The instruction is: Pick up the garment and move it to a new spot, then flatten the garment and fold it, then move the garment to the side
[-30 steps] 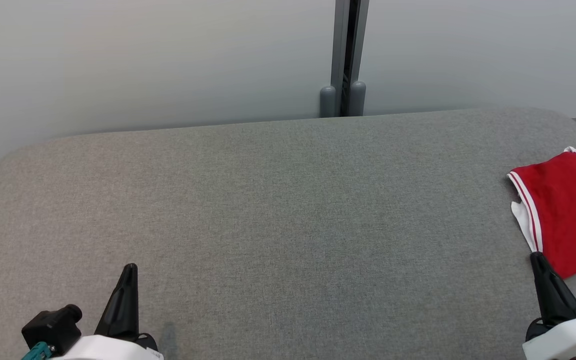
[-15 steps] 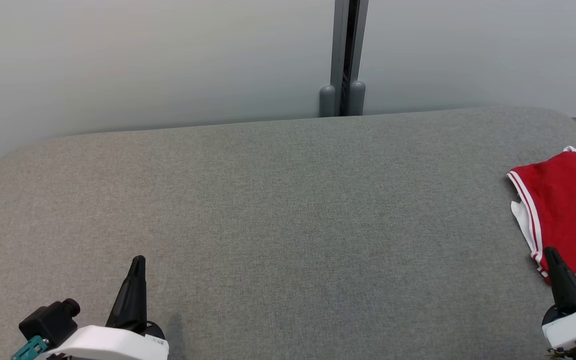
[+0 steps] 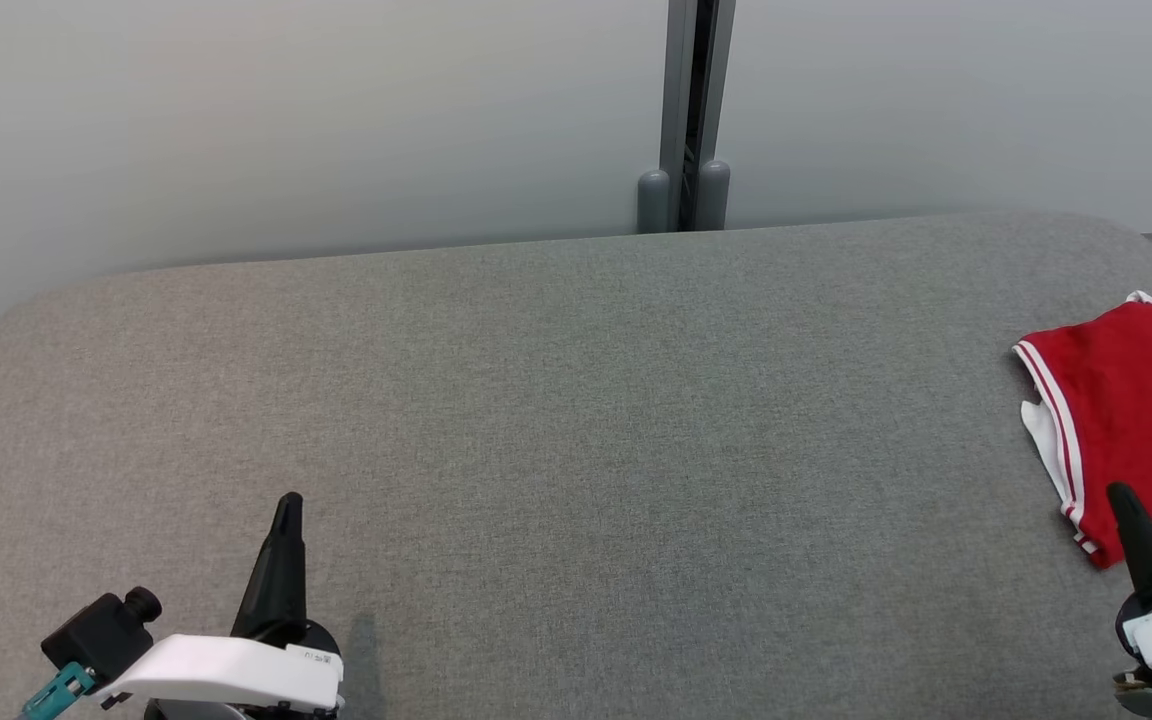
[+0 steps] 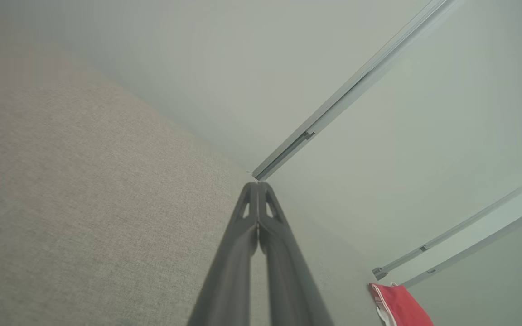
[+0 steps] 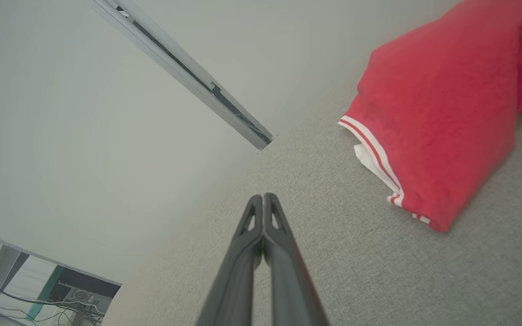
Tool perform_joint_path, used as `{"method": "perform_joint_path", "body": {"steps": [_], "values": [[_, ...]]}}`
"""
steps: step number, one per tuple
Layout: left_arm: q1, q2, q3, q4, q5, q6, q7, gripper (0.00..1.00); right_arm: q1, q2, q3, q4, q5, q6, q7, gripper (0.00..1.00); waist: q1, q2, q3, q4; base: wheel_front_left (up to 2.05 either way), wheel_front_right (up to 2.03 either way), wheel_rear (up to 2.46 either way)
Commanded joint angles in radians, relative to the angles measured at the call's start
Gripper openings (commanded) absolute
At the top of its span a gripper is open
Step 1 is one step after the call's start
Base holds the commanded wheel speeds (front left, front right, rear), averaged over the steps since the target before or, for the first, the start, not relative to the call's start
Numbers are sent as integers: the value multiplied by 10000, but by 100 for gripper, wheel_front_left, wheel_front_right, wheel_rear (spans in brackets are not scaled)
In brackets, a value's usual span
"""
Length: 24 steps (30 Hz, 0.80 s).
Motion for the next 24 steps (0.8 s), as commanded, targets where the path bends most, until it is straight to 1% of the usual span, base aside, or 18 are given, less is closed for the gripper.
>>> {"method": "perform_joint_path", "body": {"steps": [1, 24], "values": [[-300, 23, 32, -40, -251, -88, -53, 0, -282, -130, -104, -14, 269, 1, 79, 0, 0, 0, 0, -1, 0, 0, 0], [-767, -389, -83, 422, -2495, -621, -242, 0, -1037, -262, -821, 1050, 2733, 1, 900, 0, 0, 0, 22, -23, 0, 0, 0]]}}
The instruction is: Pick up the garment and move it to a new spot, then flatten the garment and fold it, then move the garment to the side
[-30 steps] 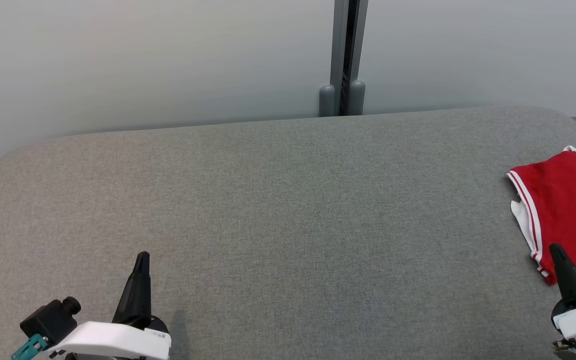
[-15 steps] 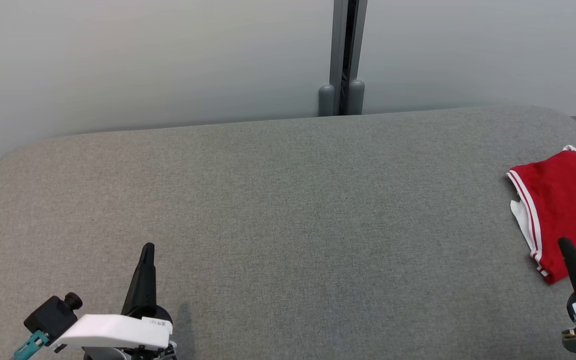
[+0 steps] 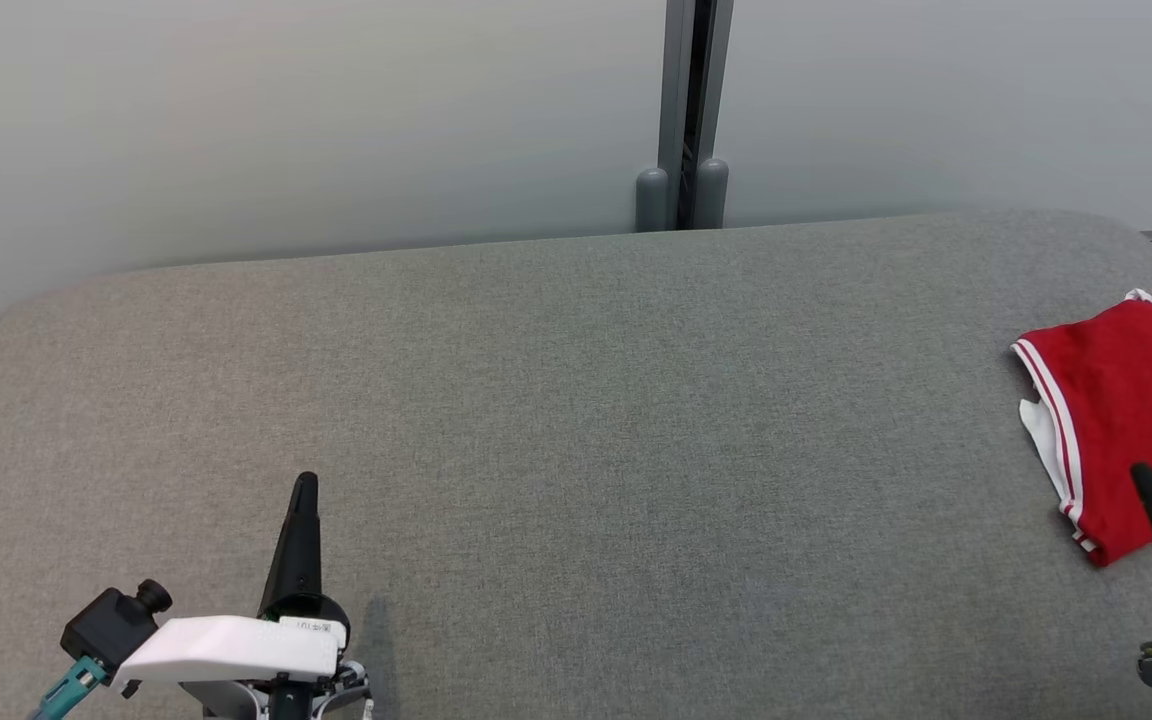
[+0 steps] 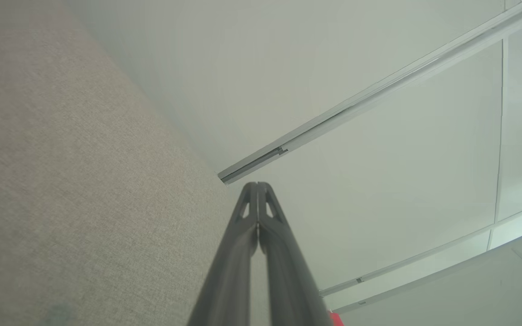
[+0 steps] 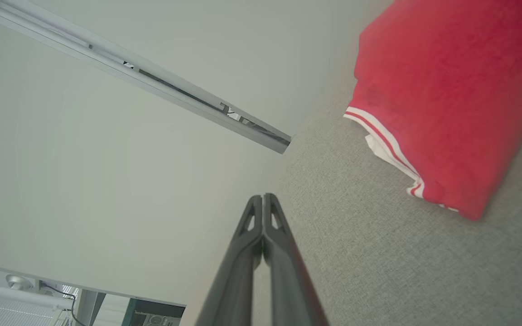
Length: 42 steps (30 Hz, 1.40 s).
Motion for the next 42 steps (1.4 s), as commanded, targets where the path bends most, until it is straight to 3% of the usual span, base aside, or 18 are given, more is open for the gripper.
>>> {"method": "perform_joint_path", "body": {"steps": [1, 42], "values": [[-320, 18, 23, -10, -301, -116, -47, 0, -280, -129, -130, 52, 352, 1, 130, 0, 0, -1, 2, -2, 0, 0, 0], [-913, -540, -145, 626, -3243, -817, -303, 0, -1240, -296, -1060, 1474, 3579, 1, 1206, 0, 0, -1, 39, -41, 0, 0, 0]]}}
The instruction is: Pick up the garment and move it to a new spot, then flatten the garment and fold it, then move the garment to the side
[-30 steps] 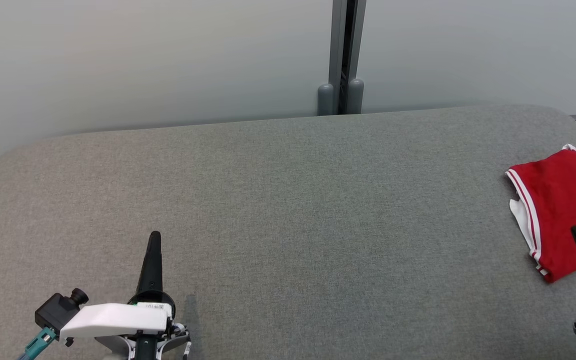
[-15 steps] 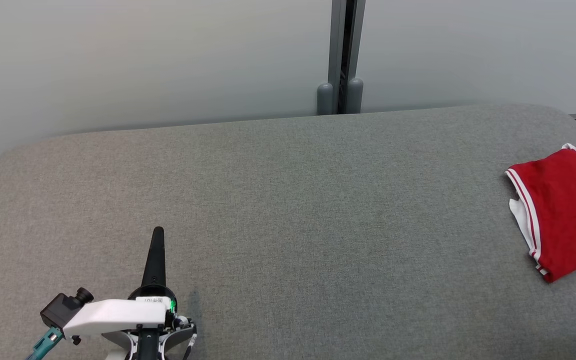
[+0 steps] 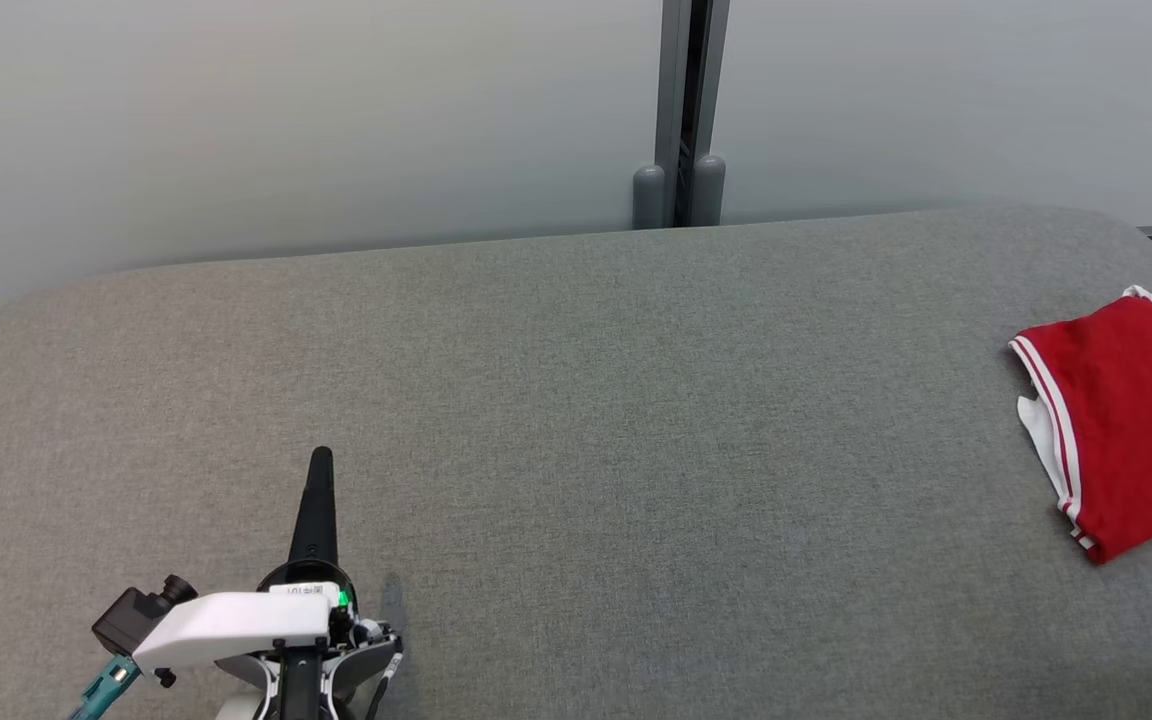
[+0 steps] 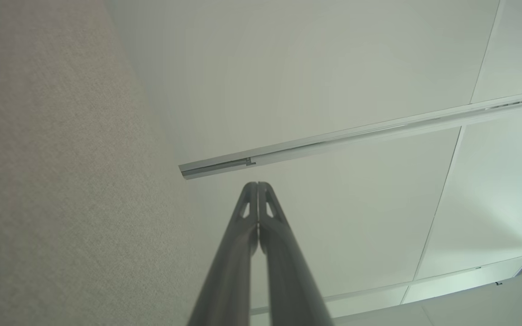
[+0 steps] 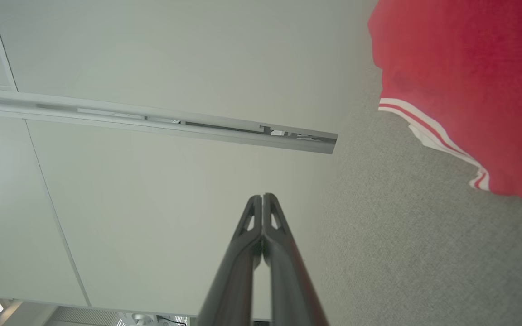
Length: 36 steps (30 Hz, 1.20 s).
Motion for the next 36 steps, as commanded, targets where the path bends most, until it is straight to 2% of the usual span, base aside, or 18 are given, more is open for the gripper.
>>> {"method": "perform_joint_path", "body": {"steps": [1, 16, 36], "values": [[-209, 1, -9, 28, -194, -102, -45, 0, -156, -94, -92, 94, 226, 3, 90, 0, 0, -1, 2, -1, 0, 0, 0], [-379, -165, -52, 227, -1069, -304, -118, 0, -462, -147, -363, 503, 1184, 2, 411, 0, 0, -1, 16, -16, 0, 0, 0], [-371, -162, -51, 222, -1051, -294, -116, 0, -429, -150, -357, 503, 1192, 2, 416, 0, 0, -1, 16, -17, 0, 0, 0]]}}
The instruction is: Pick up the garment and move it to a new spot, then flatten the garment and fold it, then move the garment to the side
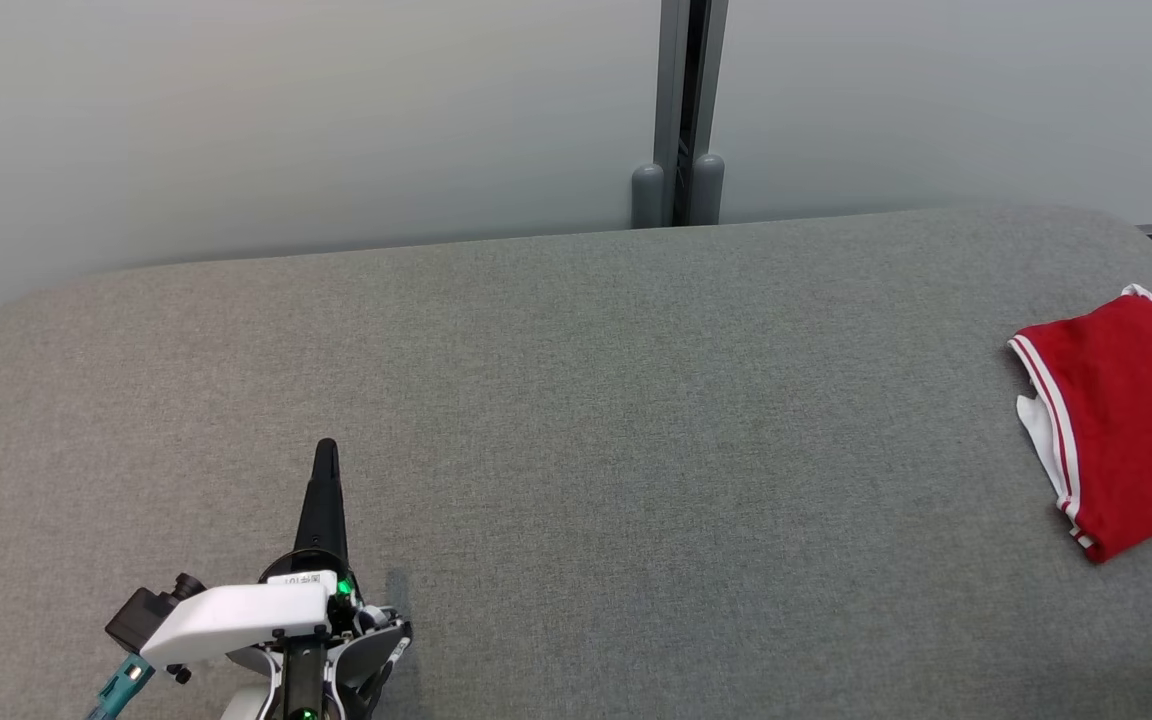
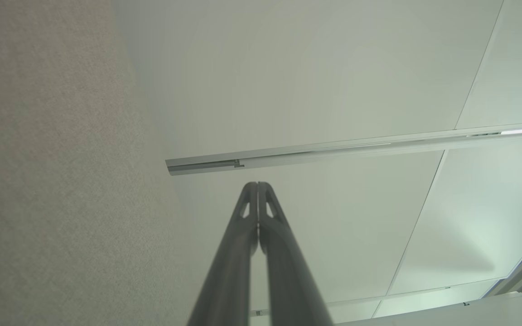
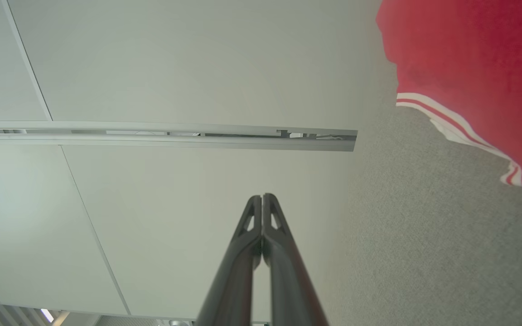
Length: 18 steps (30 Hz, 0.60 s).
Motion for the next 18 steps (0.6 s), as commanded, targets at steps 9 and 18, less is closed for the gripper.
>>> {"method": "perform_joint_path", "body": {"steps": [9, 18], "values": [[-134, 35, 13, 14, 17, -33, -16, 0, -51, -85, -26, -1, 52, 0, 59, 0, 0, 0, 0, 0, 0, 0, 0], [-134, 35, 13, 13, 17, -33, -16, 0, -51, -86, -22, -1, 55, 0, 57, 0, 0, 0, 0, 0, 0, 0, 0]]}}
